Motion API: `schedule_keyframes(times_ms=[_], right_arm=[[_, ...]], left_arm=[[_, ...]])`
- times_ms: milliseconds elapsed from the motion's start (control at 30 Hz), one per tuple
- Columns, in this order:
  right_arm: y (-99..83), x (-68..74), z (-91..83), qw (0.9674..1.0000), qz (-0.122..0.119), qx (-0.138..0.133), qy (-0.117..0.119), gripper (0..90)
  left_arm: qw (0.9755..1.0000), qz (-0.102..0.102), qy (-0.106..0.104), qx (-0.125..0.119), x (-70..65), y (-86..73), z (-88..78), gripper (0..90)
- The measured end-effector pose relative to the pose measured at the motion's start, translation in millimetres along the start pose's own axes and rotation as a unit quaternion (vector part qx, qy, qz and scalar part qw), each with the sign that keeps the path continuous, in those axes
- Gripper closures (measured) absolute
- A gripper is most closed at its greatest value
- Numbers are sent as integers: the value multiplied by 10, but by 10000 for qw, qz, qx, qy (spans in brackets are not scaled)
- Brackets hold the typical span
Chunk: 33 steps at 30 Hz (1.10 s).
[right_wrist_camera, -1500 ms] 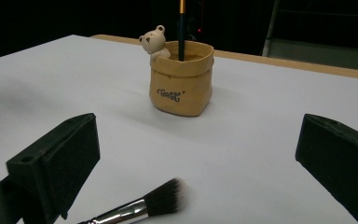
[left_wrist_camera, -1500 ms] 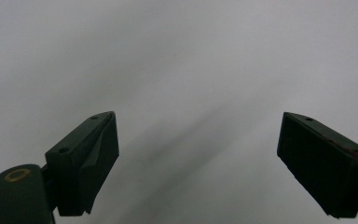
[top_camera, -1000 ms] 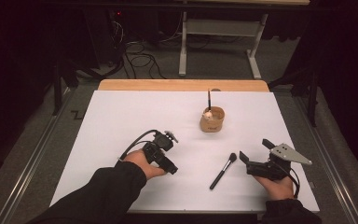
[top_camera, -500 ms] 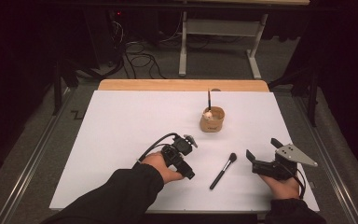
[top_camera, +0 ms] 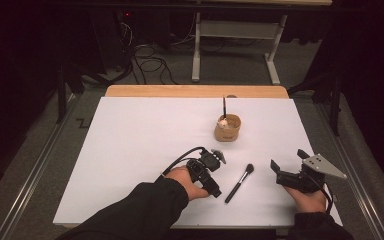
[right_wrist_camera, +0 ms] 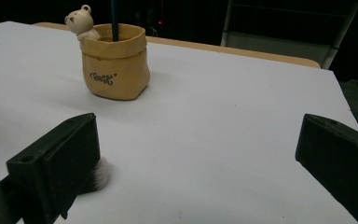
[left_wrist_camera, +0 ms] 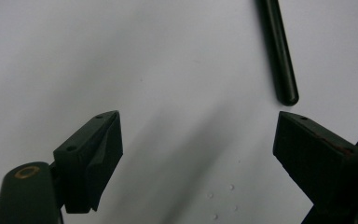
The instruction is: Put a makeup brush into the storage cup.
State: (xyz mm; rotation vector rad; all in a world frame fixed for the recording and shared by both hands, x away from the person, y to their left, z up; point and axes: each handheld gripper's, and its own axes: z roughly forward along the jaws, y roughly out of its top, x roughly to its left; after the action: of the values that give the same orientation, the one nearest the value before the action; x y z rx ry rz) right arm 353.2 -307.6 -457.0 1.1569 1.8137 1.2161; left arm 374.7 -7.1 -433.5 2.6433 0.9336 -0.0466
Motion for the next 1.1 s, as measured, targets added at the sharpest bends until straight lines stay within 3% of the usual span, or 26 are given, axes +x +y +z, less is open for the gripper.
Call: schedule_keyframes(times_ms=[433, 700, 1100], right_arm=[[-9, 16, 14, 10000, -17, 35, 44, 3], [-11, 20, 15, 10000, -17, 44, 39, 3], [-11, 18, 16, 10000, -14, 54, 54, 2]], left_arm=[[9998, 77, -207, 28, -158, 118, 99, 258], [9994, 61, -344, 11, -242, 193, 152, 375], [9994, 149, -318, 3, -384, 246, 258, 570]])
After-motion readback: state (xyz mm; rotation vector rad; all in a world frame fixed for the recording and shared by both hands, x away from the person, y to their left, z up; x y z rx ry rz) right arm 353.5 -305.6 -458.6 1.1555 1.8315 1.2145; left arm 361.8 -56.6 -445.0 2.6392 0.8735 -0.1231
